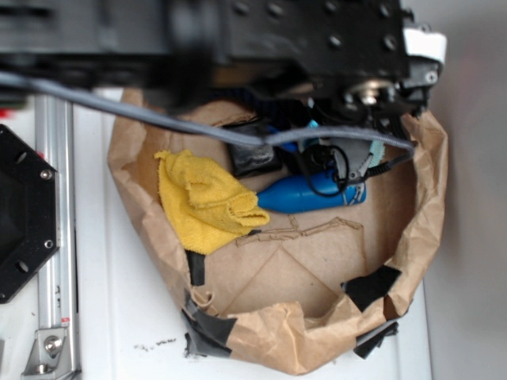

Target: Grab the blue cloth.

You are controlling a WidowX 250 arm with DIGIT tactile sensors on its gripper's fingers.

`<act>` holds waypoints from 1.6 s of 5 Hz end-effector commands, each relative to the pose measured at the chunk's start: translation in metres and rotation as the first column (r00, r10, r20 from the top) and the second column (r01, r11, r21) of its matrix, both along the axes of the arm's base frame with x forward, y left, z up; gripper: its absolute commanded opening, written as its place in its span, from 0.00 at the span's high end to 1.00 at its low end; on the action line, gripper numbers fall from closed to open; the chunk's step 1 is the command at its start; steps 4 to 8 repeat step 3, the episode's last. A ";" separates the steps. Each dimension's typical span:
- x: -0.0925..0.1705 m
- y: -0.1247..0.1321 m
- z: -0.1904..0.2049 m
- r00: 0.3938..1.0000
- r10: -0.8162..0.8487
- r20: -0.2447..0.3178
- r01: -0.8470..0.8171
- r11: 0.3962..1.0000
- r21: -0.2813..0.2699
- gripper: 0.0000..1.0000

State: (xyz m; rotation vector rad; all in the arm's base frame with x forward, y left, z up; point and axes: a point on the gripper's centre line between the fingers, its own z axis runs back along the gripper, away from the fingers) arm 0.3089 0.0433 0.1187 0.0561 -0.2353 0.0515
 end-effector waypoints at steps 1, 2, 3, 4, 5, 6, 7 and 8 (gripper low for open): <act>-0.031 -0.026 0.077 0.978 -0.199 0.070 0.205 0.974 -0.093 1.00; -0.044 -0.051 0.094 0.949 -0.311 0.041 0.314 0.945 -0.088 1.00; -0.046 -0.061 0.090 0.938 -0.345 0.023 0.346 0.934 -0.087 1.00; -0.046 -0.061 0.090 0.938 -0.345 0.023 0.346 0.934 -0.087 1.00; -0.046 -0.061 0.090 0.938 -0.345 0.023 0.346 0.934 -0.087 1.00; -0.046 -0.061 0.090 0.938 -0.345 0.023 0.346 0.934 -0.087 1.00; -0.046 -0.061 0.090 0.938 -0.345 0.023 0.346 0.934 -0.087 1.00; -0.046 -0.061 0.090 0.938 -0.345 0.023 0.346 0.934 -0.087 1.00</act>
